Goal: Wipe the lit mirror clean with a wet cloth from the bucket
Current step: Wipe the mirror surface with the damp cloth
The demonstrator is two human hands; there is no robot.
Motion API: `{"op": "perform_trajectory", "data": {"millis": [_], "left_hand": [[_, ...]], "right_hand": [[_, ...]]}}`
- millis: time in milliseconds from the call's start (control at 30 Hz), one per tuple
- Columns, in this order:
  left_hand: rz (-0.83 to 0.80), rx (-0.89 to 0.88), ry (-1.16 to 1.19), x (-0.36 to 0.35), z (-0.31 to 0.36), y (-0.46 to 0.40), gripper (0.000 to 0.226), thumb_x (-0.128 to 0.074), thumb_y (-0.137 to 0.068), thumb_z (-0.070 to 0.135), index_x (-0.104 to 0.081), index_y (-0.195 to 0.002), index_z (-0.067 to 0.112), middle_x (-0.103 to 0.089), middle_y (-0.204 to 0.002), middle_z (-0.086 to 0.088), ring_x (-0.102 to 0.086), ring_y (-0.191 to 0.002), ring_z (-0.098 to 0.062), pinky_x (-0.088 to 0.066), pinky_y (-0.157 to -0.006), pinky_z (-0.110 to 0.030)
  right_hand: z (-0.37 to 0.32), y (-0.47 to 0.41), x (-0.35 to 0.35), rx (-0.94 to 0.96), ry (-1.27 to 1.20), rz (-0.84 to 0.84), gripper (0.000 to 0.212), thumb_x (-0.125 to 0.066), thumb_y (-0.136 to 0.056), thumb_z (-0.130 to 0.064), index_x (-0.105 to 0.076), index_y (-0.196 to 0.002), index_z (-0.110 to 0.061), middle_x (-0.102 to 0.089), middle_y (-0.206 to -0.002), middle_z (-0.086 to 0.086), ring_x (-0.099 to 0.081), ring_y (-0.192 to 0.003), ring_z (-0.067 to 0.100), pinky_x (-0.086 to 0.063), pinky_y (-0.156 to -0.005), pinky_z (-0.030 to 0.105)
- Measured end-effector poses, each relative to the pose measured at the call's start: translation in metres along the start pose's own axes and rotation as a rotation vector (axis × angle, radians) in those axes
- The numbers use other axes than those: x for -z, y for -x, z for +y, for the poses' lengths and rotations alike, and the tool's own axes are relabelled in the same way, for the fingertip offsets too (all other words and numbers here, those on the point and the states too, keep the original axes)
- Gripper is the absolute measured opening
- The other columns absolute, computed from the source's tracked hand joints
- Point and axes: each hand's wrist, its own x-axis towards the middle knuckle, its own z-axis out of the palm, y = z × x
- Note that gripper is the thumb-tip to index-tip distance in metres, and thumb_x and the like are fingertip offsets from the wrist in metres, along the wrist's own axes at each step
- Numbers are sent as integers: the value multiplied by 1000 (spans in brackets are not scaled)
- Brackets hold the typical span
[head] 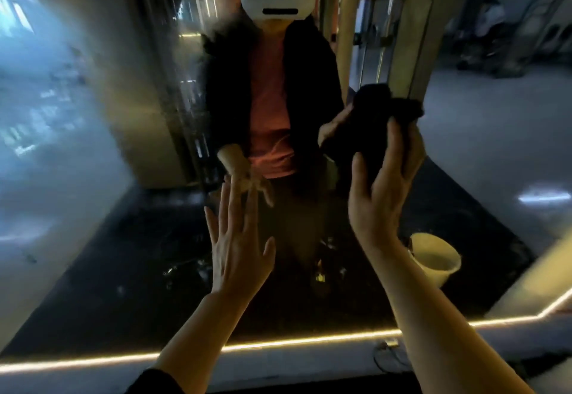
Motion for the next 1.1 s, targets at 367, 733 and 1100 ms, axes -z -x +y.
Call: {"op": "perform_trajectory", "data": {"millis": [367, 733, 1100], "left_hand": [[187, -158, -11, 83, -88, -65, 104, -79, -76, 31, -16, -156, 10, 0, -165, -12, 1, -152, -30, -5, -117, -65], [180, -169, -102, 105, -78, -91, 111, -80, -75, 38, -9, -157, 12, 7, -164, -10, 6, -151, -28, -4, -116, -67], [187, -134, -131, 117, -73, -90, 111, -83, -71, 29, -14, -157, 16, -4, -165, -6, -4, -152, -24, -7, -117, -65]], "right_hand": [[-39, 59, -68, 195, 496, -318, 71, -46, -101, -24, -1, -156, -17, 2, -162, 8, 1, -150, 27, -8, -120, 53], [-62, 35, -70, 411, 534, -400, 85, -71, -85, -5, -20, -153, -15, -14, -160, 12, -5, -149, 28, -11, -120, 55], [-96, -13, -87, 502, 362, -361, 65, -47, -96, -7, -20, -155, -16, -9, -164, 5, -2, -153, 26, 0, -124, 47]]}}
